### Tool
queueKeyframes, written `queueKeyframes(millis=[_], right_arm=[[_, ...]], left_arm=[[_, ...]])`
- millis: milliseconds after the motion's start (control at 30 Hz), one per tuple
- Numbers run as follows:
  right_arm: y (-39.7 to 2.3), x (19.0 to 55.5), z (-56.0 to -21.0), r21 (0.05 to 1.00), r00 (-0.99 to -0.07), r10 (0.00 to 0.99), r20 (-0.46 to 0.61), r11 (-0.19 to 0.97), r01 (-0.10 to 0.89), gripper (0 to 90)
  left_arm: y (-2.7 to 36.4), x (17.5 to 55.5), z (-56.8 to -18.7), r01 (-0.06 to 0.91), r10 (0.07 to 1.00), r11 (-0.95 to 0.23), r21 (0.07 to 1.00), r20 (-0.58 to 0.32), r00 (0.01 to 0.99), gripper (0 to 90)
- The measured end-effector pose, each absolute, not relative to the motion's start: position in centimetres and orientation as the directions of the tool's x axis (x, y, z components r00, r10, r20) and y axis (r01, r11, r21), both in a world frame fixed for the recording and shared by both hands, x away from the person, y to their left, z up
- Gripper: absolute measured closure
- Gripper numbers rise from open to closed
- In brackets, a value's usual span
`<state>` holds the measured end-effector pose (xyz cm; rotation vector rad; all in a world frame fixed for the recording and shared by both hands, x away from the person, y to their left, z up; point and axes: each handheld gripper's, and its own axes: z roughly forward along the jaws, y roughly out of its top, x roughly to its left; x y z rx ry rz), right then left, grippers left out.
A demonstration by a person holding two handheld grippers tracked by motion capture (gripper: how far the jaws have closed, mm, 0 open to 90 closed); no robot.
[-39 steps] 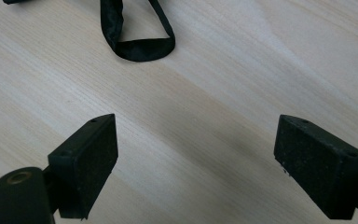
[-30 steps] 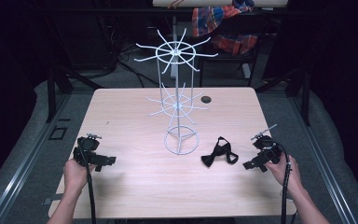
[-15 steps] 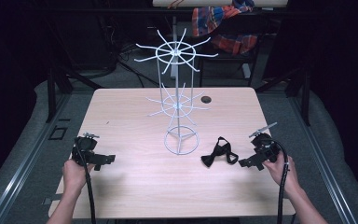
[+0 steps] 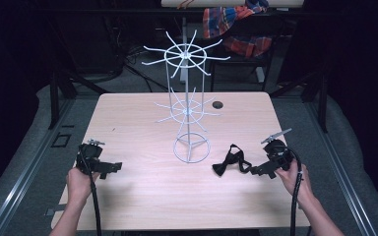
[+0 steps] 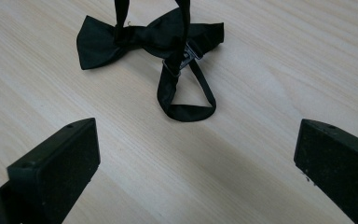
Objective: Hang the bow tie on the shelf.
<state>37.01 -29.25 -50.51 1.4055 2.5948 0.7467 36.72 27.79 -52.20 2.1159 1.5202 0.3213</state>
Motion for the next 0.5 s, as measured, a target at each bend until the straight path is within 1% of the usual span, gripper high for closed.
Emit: queueKeyframes(millis=[100, 167, 367, 467, 500], right_arm=[[-28.9, 37.2, -50.4, 0.461, -0.580, 0.804, 0.130, 0.469, 0.754, 0.0], [-28.7, 37.3, -50.5, 0.469, -0.576, 0.805, 0.141, 0.458, 0.755, 0.0], [-28.1, 38.0, -51.0, 0.462, -0.581, 0.802, 0.138, 0.467, 0.754, 2.3], [-27.8, 38.2, -51.0, 0.464, -0.579, 0.804, 0.136, 0.465, 0.754, 4.6], [-27.7, 38.3, -51.0, 0.465, -0.580, 0.803, 0.135, 0.466, 0.753, 7.6]], left_arm=[[27.7, 36.7, -52.2, 0.812, 0.934, -0.242, 0.532, -0.100, 0.344, 0.0], [27.7, 36.7, -52.2, 0.812, 0.934, -0.242, 0.531, -0.097, 0.342, 0.0], [27.7, 36.8, -52.2, 0.813, 0.934, -0.245, 0.528, -0.096, 0.343, 0.0], [27.7, 36.8, -52.3, 0.815, 0.933, -0.248, 0.524, -0.096, 0.346, 0.0], [27.6, 36.8, -52.3, 0.815, 0.933, -0.249, 0.524, -0.096, 0.347, 0.0]])
